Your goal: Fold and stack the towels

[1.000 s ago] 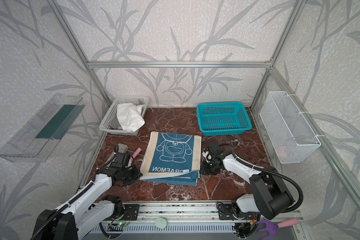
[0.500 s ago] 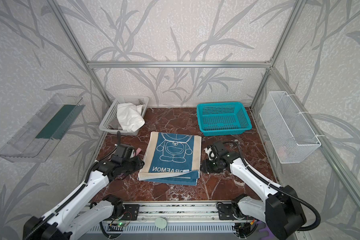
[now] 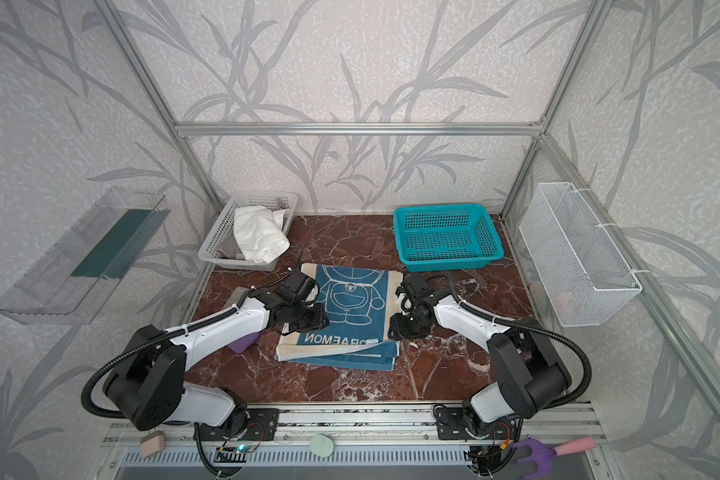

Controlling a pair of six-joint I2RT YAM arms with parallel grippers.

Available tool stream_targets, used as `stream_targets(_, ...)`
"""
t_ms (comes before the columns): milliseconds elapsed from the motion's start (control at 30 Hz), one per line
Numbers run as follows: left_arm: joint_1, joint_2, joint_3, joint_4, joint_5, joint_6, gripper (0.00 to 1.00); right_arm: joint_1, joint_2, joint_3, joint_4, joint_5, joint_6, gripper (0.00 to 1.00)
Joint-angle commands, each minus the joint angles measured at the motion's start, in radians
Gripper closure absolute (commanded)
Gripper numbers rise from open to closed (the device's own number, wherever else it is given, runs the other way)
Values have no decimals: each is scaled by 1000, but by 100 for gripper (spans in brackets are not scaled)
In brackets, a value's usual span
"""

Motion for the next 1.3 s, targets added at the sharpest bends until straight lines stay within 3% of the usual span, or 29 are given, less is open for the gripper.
stream_targets(0,-1,-2,13,-10,-10,20,68,30,14,20,-1,-51,-34,45)
stream_targets(100,-1,-1,-2,6,-8,12,68,45,43,11,3,-79,-51,49)
stream_targets(267,-1,13,-3,8,-1,8,68,93,17,43,-85,-11,-79,85)
stream_targets(400,1,5,-13,3,-15,9,68,156,-94,25,-123,24,-62,95)
stream_targets(667,16,-55,-47,-47,-64,2,65,233,-257,-134,-107,32,53,85)
stream_targets(767,27,-105,-58,-114,-131,-17,59,236,-282,-154,-117,-2,69,64)
stream_targets(833,31,-147,-56,-188,-207,-34,57,236,-304,-149,-135,-7,72,58)
stream_targets(967,75,-275,-99,-289,-295,-91,57,236,-354,-99,-172,43,67,57)
stream_targets(1100,168,-462,-218,-288,-293,-190,60,230,-348,-35,-168,85,42,56)
stream_targets(1267,261,-617,-309,-316,-284,-227,62,223,-182,36,-97,86,15,56)
